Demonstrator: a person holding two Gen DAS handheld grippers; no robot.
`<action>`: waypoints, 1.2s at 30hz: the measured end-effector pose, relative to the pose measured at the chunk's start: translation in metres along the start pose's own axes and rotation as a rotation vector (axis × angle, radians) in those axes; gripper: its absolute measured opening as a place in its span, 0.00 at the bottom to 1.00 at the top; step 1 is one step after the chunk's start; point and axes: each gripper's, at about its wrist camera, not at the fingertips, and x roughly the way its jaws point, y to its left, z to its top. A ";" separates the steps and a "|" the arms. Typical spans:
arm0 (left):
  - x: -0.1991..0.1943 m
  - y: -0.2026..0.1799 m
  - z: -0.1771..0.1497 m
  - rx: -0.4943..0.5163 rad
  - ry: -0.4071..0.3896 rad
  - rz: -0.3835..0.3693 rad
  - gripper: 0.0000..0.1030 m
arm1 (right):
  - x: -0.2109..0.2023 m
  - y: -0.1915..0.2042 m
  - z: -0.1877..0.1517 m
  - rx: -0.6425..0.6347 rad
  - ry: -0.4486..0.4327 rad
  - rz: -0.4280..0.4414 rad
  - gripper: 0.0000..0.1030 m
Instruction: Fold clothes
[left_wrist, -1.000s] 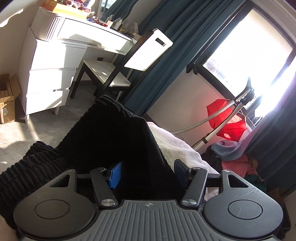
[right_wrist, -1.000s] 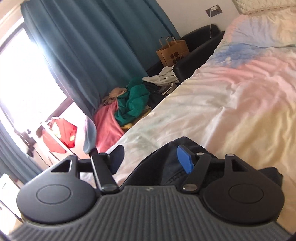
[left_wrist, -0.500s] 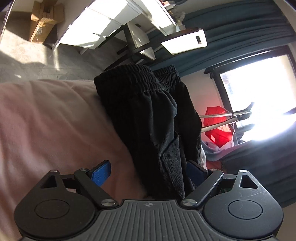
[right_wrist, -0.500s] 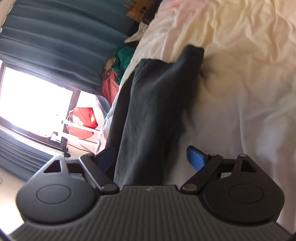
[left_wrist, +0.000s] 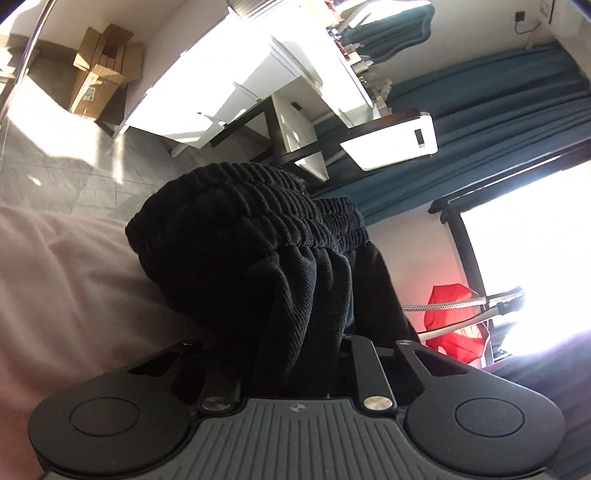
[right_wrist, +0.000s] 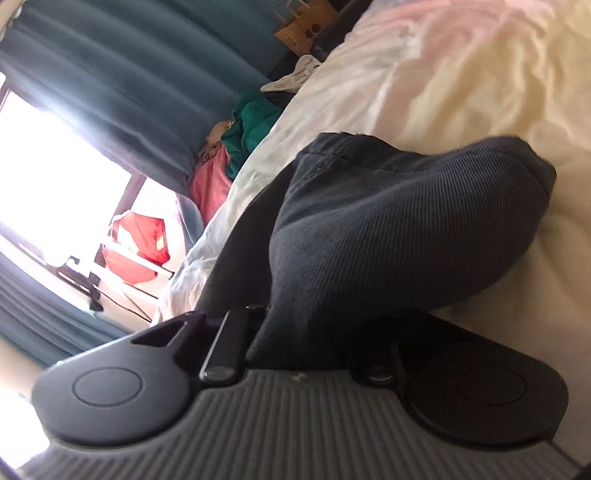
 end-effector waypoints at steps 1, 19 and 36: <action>-0.007 -0.006 0.005 0.000 0.004 -0.008 0.15 | -0.007 0.005 0.002 -0.022 0.001 0.000 0.17; -0.291 0.067 0.115 0.156 0.025 0.119 0.15 | -0.199 0.003 -0.083 -0.016 0.197 0.126 0.15; -0.325 0.204 0.069 0.132 0.098 0.218 0.44 | -0.202 -0.036 -0.111 0.003 0.305 0.114 0.18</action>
